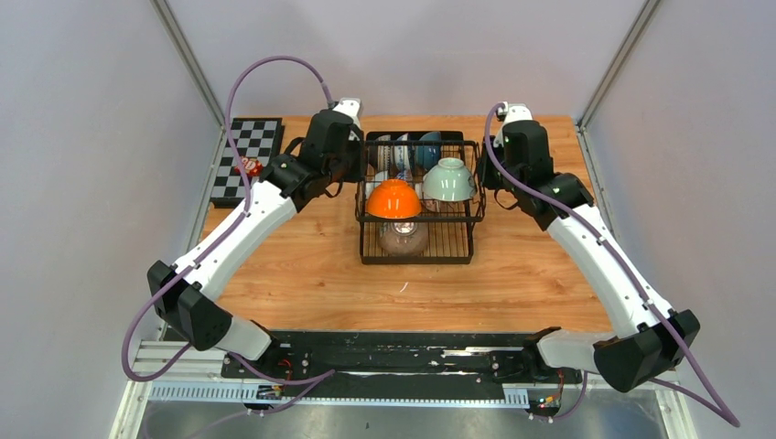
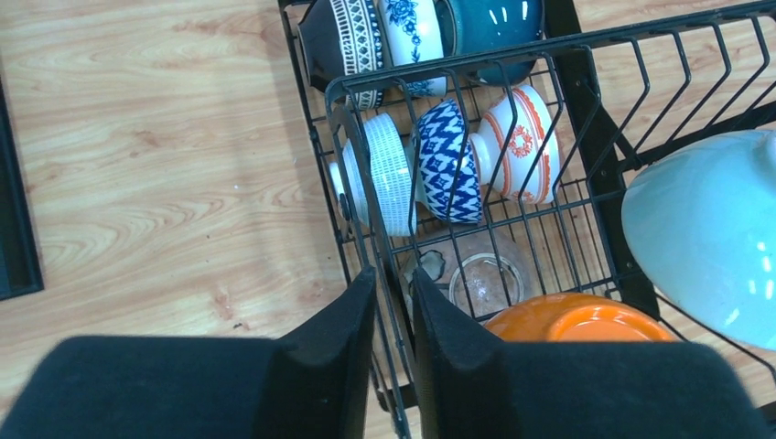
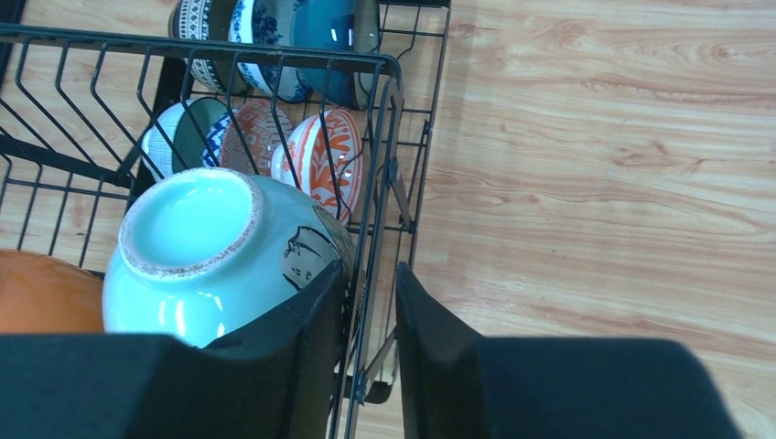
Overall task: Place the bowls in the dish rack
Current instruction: Move the dish rack to the center of the board, then reset both arms
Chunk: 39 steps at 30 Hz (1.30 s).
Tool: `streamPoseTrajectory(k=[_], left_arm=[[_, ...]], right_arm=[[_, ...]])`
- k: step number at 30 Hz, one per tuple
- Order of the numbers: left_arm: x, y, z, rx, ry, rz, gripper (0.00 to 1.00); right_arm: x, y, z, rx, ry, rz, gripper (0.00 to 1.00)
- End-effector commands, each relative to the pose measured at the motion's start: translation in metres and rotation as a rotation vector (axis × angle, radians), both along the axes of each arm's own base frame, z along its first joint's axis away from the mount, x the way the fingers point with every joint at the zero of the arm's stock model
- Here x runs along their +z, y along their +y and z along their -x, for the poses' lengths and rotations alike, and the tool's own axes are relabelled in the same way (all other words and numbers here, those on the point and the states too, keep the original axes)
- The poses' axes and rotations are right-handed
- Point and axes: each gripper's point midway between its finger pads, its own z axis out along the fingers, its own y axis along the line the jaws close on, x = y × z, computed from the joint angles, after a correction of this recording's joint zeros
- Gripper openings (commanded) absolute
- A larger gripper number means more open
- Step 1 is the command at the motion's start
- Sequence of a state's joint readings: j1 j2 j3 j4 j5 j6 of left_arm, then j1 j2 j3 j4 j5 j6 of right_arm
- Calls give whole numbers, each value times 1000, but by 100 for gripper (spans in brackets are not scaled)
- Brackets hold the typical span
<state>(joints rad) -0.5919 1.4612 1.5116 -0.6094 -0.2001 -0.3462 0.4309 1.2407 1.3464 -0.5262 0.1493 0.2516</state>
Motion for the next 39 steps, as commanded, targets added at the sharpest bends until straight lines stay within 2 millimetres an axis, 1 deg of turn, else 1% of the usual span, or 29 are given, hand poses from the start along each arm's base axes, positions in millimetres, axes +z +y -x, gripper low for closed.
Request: streamPoseTrajectory(k=[1, 5, 7, 8, 11, 13, 17, 18, 19, 21, 23, 25, 27, 30, 36, 37, 39], left_arm=[[23, 13, 7, 3, -55, -19, 28], [32, 17, 7, 9, -74, -27, 38], [35, 18, 8, 8, -79, -33, 41], [37, 19, 8, 8, -84, -36, 43], [43, 23, 12, 9, -96, -37, 54], [47, 25, 15, 3, -107, -33, 59], [54, 31, 26, -11, -135, -31, 68], [55, 33, 28, -11, -143, -30, 72], [56, 34, 31, -16, -149, -25, 77], [59, 34, 39, -38, -161, -8, 80], [59, 37, 46, -45, -169, 0, 87], [56, 42, 53, -45, -168, -2, 98], [54, 45, 62, -64, -167, 3, 100], [54, 50, 76, -83, -176, 19, 100], [49, 69, 103, -67, -224, 61, 100], [42, 70, 105, -62, -216, 61, 100], [39, 77, 114, -49, -222, 74, 100]], right_arm=[[21, -6, 5, -12, -40, 17, 32], [31, -9, 7, -16, -64, 16, 34], [35, -10, 8, -15, -70, 15, 35], [38, -10, 10, -13, -76, 12, 38], [45, -11, 15, -6, -91, 2, 45], [47, -12, 19, -2, -98, -4, 50], [48, -14, 31, 13, -109, -21, 59], [49, -13, 34, 23, -112, -29, 60], [49, -14, 38, 26, -115, -38, 62], [47, -14, 45, 34, -116, -52, 67], [45, -16, 53, 38, -118, -67, 75], [42, -17, 61, 44, -120, -80, 86], [40, -19, 69, 46, -129, -99, 95], [38, -25, 83, 34, -149, -129, 100], [24, -38, 105, -2, -157, -164, 100], [23, -40, 110, -9, -159, -176, 100], [19, -42, 119, -16, -163, -215, 100]])
